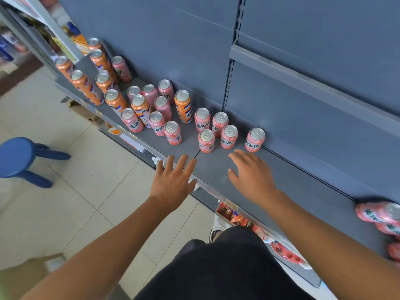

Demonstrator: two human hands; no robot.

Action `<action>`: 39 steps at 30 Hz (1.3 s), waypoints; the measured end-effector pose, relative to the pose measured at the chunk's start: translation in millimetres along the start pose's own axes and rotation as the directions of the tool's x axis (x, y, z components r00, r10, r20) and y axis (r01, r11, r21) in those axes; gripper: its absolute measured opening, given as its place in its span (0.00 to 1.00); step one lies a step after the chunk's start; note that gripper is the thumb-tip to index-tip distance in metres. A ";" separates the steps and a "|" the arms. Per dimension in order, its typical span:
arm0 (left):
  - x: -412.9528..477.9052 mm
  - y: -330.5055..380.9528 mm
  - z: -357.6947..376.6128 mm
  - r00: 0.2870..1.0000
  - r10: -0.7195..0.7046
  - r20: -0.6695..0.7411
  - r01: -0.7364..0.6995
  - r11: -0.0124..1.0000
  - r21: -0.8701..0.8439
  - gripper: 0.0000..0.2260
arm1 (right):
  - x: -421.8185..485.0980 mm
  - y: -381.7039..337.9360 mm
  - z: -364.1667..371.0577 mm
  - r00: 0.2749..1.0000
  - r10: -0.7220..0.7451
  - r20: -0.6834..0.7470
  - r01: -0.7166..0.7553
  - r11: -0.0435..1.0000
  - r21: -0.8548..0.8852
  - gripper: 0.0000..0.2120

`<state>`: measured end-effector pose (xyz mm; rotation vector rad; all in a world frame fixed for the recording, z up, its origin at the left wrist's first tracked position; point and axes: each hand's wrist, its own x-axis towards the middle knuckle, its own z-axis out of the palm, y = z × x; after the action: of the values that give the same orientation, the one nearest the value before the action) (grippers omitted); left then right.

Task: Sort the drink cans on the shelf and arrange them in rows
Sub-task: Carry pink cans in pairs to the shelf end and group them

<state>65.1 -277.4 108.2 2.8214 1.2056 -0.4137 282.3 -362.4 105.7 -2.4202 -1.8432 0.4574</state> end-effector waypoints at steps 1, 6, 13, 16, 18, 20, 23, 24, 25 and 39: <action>8.5 -1.5 -0.7 1.000 0.009 0.014 -0.009 1.000 0.008 0.27 | 7.5 3.8 1.7 1.000 -0.007 0.012 0.007 1.000 0.003 0.20; 50.8 -8.0 3.6 0.997 0.062 0.050 -0.063 0.998 0.029 0.27 | 43.1 20.8 9.1 0.998 -0.016 0.054 0.016 1.000 -0.008 0.19; 106.0 -20.4 29.0 0.988 0.091 0.126 -0.093 0.996 0.012 0.31 | 82.8 28.6 25.3 0.989 0.113 0.096 -0.118 0.992 0.050 0.22; 132.0 -29.1 40.1 0.980 0.148 0.131 -0.150 0.989 0.006 0.33 | 103.7 29.4 32.5 0.973 0.209 0.103 -0.220 0.969 0.112 0.23; 150.7 -34.0 46.5 0.976 0.191 0.103 -0.191 0.981 -0.008 0.34 | 117.0 28.5 38.7 0.955 0.279 0.103 -0.293 0.939 0.180 0.26; 168.8 -37.1 52.1 0.976 0.210 0.066 -0.208 0.978 -0.033 0.36 | 130.8 27.8 47.2 0.927 0.359 0.113 -0.376 0.880 0.291 0.32; 191.4 -39.1 61.2 0.973 0.217 0.076 -0.212 0.974 -0.077 0.36 | 152.4 28.2 63.7 0.886 0.441 0.144 -0.457 0.778 0.431 0.38; 198.1 -38.8 64.5 0.970 0.223 0.093 -0.215 0.973 -0.089 0.36 | 158.8 29.4 70.1 0.870 0.468 0.153 -0.483 0.749 0.454 0.38; 203.8 -37.8 67.7 0.967 0.229 0.109 -0.219 0.971 -0.100 0.37 | 163.5 30.0 75.9 0.855 0.492 0.165 -0.507 0.725 0.467 0.37; 228.4 -51.7 63.2 0.961 0.242 0.135 -0.122 0.807 -0.578 0.33 | 156.9 21.9 76.5 0.802 0.583 0.130 -0.487 0.512 0.708 0.25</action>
<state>164.9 -90.0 -9.1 2.2821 0.8242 -0.2633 319.3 -229.0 -2.8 -2.2654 -0.5712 0.8421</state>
